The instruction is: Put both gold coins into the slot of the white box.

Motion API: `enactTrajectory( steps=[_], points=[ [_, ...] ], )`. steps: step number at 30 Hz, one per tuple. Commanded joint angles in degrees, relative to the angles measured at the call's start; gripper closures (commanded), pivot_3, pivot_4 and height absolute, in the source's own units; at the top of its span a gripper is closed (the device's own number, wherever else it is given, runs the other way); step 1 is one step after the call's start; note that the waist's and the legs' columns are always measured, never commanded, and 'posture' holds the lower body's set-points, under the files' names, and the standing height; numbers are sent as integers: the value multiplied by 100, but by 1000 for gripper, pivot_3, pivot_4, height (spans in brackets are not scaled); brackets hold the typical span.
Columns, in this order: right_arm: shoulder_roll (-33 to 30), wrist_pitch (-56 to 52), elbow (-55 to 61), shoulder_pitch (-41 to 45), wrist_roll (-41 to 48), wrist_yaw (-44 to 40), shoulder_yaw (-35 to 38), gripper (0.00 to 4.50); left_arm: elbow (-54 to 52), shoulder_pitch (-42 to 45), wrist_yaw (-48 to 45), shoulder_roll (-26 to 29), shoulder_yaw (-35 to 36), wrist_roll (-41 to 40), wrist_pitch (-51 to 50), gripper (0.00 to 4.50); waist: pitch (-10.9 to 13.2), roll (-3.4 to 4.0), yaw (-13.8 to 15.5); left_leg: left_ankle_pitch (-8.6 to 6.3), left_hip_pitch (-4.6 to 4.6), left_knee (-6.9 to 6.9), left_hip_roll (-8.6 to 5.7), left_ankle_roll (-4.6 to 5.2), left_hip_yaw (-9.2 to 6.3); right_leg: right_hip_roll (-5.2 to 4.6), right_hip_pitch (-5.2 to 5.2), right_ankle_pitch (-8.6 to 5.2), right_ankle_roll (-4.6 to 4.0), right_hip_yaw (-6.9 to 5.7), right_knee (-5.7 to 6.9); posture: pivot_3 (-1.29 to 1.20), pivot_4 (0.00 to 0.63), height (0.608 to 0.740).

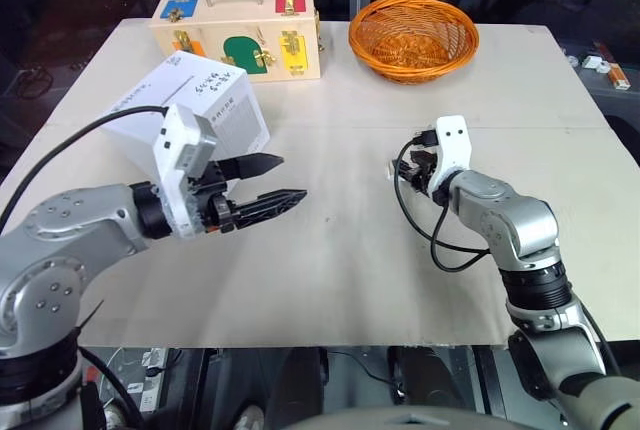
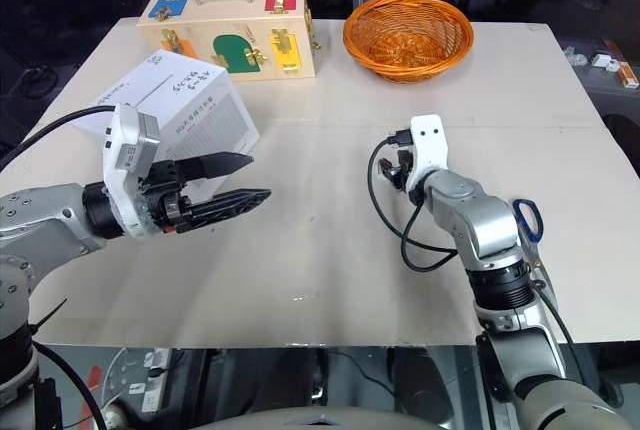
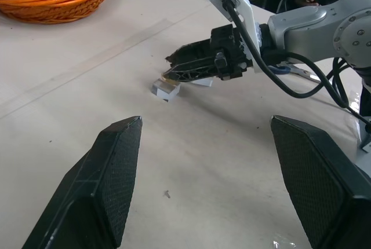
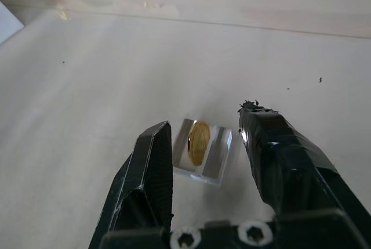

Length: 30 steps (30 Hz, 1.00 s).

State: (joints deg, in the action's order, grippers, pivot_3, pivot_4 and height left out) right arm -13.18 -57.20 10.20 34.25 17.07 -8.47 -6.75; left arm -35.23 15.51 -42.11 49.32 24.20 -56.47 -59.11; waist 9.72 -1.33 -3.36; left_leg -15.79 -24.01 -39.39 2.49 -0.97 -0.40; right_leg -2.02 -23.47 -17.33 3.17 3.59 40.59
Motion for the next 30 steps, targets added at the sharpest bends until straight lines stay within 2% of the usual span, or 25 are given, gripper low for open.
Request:
enactTrajectory(
  steps=[1, 2, 3, 21, 25, 30],
  points=[
    [51, -45, 232, 96, -19, -56, 61, 2945, -35, -8, 44, 92, 66, -145, 128, 903, 0, 0, 1, 0, 0, 0, 0, 0, 0, 0, 0, 0, 0, 0, 0, 0, 150, 726],
    [57, -57, 245, 89, -29, -58, 55, 3117, -40, -18, 45, 102, 73, -161, 125, 903, 0, 0, 0, 0, 0, 0, 0, 0, 0, 0, 0, 0, 0, 0, -1, 0, 150, 726],
    [64, -66, 250, 87, -42, -54, 51, 3527, -39, -25, 42, 114, 77, -171, 123, 903, 0, 1, 0, 0, 0, 1, 0, 0, 0, 0, 0, 0, 0, 0, -1, 0, 150, 726],
    [139, -103, 194, 106, -160, -119, 60, 3527, -16, -143, 96, 284, 137, -416, 199, 903, 1, 2, -1, 0, 0, 4, 0, 0, 1, 1, 0, 0, 0, 1, -5, 0, 150, 726],
    [158, -139, 187, 108, -169, -114, 97, 4475, 57, -155, 59, 377, 156, -448, 249, 903, 1, 2, -1, 0, 0, 5, 0, 0, 1, 1, 0, -1, -1, 1, -6, 0, 150, 726],
    [127, -224, 271, 123, -143, -134, 149, 4475, 79, -190, 74, 401, 141, -482, 301, 903, 1, 2, 0, 0, 1, 6, 0, 1, 2, 1, 0, -1, -1, 1, -8, 0, 150, 726]
  ],
)
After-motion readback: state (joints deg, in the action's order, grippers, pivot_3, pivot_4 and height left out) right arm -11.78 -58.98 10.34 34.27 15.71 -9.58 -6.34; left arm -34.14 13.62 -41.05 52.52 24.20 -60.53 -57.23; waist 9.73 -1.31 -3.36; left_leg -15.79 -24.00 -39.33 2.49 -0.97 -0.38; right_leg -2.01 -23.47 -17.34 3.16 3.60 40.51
